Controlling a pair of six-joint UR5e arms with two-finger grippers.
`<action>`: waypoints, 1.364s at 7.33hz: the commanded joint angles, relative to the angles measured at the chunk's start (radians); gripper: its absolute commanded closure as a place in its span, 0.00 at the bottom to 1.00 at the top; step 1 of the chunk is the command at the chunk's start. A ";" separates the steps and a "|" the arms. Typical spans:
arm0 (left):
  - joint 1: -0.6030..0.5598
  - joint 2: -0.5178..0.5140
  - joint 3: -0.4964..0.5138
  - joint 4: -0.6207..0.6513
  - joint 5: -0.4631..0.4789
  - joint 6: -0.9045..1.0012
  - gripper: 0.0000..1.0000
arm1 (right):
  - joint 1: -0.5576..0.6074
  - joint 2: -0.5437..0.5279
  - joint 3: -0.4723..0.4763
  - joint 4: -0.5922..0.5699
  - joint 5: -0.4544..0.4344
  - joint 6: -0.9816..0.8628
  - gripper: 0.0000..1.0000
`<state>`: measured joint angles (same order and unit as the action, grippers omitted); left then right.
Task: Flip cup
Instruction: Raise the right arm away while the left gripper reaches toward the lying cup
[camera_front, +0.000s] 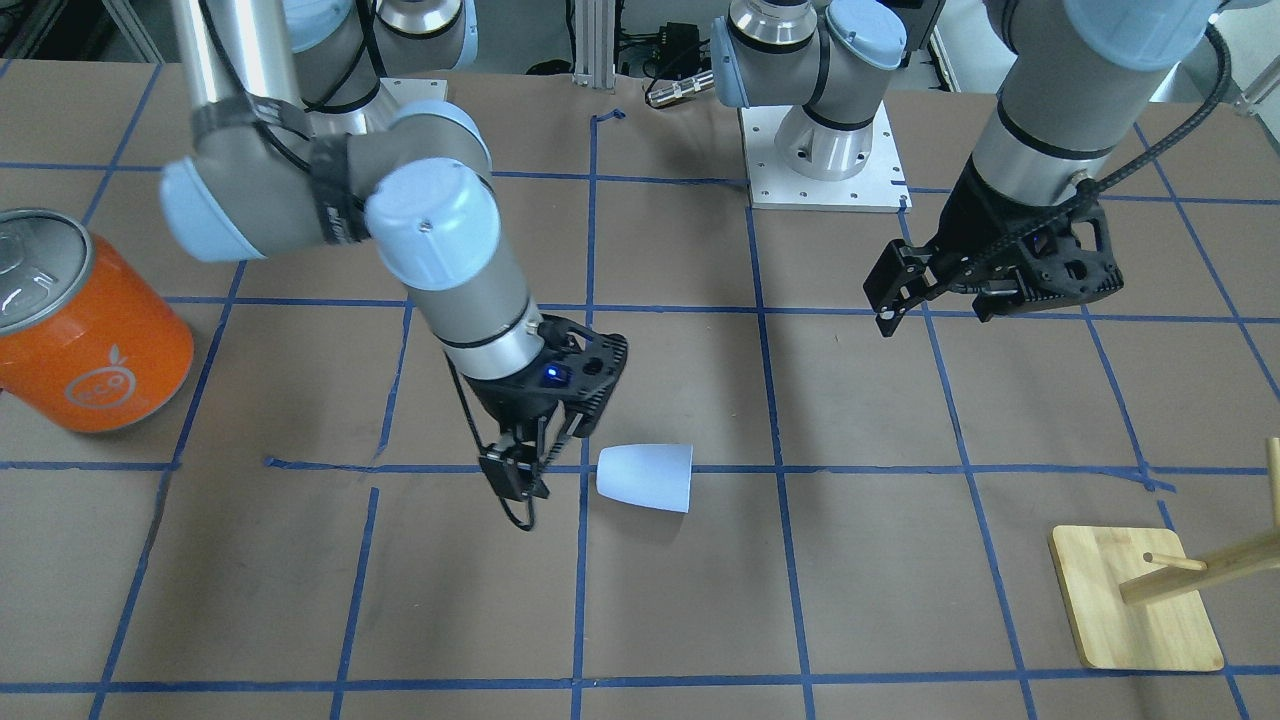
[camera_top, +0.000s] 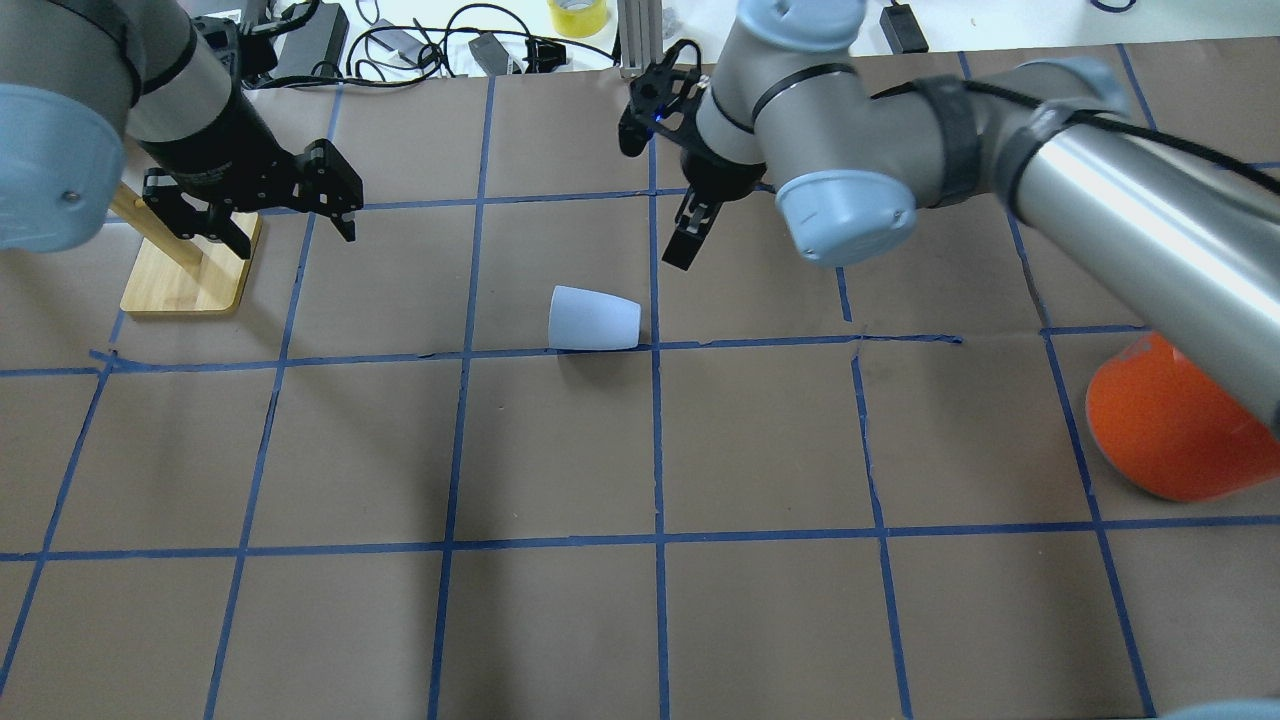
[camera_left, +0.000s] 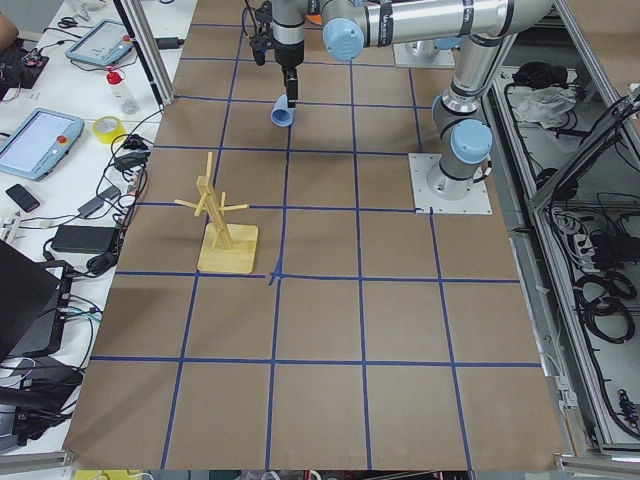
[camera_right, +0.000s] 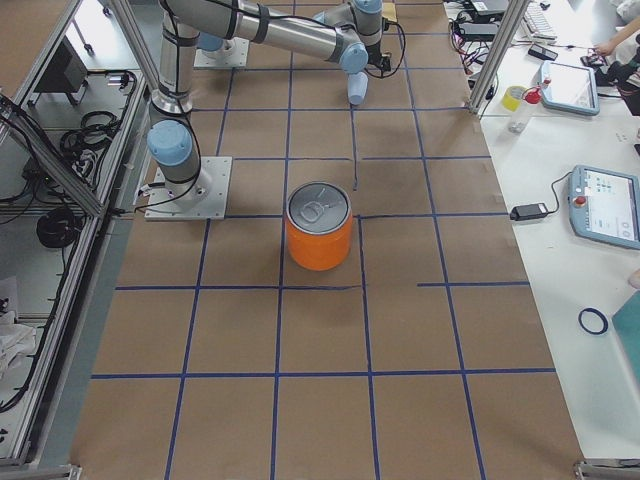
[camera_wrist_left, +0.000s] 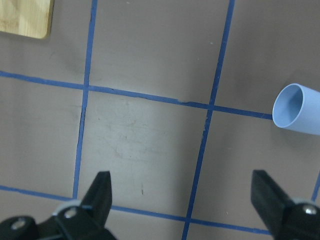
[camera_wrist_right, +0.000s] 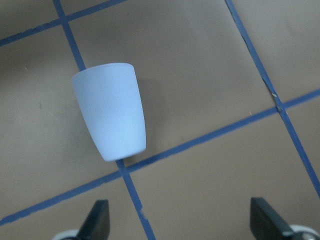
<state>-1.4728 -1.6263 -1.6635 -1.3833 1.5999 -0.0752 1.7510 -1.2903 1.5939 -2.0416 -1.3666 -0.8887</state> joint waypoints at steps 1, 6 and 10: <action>-0.008 -0.045 -0.076 0.145 -0.084 -0.012 0.00 | -0.102 -0.139 -0.002 0.161 -0.006 0.092 0.00; -0.090 -0.246 -0.079 0.303 -0.395 -0.024 0.00 | -0.133 -0.403 -0.015 0.443 -0.126 0.444 0.00; -0.095 -0.426 -0.075 0.478 -0.558 -0.075 0.00 | -0.295 -0.365 -0.161 0.553 -0.124 0.465 0.00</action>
<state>-1.5650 -2.0075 -1.7406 -0.9408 1.0937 -0.1227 1.5082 -1.6690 1.4880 -1.5568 -1.4851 -0.4280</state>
